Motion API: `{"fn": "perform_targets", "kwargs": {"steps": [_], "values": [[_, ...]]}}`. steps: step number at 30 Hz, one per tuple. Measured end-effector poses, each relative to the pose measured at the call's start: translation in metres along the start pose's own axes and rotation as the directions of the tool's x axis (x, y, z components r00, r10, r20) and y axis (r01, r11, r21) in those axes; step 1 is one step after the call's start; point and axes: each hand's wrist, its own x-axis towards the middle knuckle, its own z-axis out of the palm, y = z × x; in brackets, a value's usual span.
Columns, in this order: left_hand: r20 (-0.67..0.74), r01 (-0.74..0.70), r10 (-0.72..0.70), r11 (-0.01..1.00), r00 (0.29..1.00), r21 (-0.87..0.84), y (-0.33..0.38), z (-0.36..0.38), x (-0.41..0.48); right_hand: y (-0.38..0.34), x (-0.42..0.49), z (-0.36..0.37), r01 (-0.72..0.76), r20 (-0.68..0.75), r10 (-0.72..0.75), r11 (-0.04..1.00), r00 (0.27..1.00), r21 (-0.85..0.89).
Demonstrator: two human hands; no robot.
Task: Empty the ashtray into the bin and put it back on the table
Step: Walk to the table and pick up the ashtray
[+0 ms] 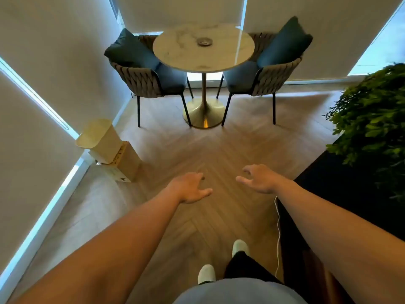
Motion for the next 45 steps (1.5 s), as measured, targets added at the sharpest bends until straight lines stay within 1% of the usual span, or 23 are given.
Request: {"fn": "perform_targets", "kwargs": {"steps": [7, 14, 20, 23, 26, 31, 39, 45], "values": [[0.136, 0.040, -0.041, 0.999, 0.990, 0.007, -0.010, -0.001, 0.044, 0.019, 0.038, 0.010, -0.045, 0.111, 0.043, 0.999, 0.993, 0.019], [0.217, 0.072, -0.067, 0.997, 0.974, -0.012, -0.011, -0.020, 0.113, 0.048, 0.101, -0.012, -0.044, 0.168, 0.037, 0.998, 0.985, 0.040], [0.221, 0.113, -0.101, 0.993, 0.970, -0.042, -0.003, -0.043, 0.173, 0.074, 0.159, -0.048, -0.035, 0.208, 0.027, 0.999, 0.978, 0.038], [0.203, 0.108, -0.093, 0.992, 0.975, -0.063, -0.002, -0.050, 0.185, 0.077, 0.174, -0.058, -0.029, 0.194, 0.022, 0.999, 0.981, 0.036], [0.217, 0.117, -0.100, 0.991, 0.971, -0.065, -0.006, -0.056, 0.200, 0.078, 0.190, -0.065, -0.022, 0.211, 0.014, 0.999, 0.977, 0.034], [0.220, 0.127, -0.104, 0.988, 0.970, -0.091, -0.023, -0.070, 0.229, 0.080, 0.221, -0.083, -0.005, 0.231, -0.005, 0.999, 0.973, 0.041], [0.232, 0.100, -0.072, 0.989, 0.970, -0.111, -0.063, -0.105, 0.285, 0.069, 0.291, -0.110, -0.061, 0.249, 0.044, 0.996, 0.968, 0.062], [0.238, 0.062, -0.049, 0.997, 0.970, -0.048, -0.107, -0.143, 0.340, 0.049, 0.355, -0.126, -0.103, 0.207, 0.077, 0.988, 0.975, 0.119]]}}
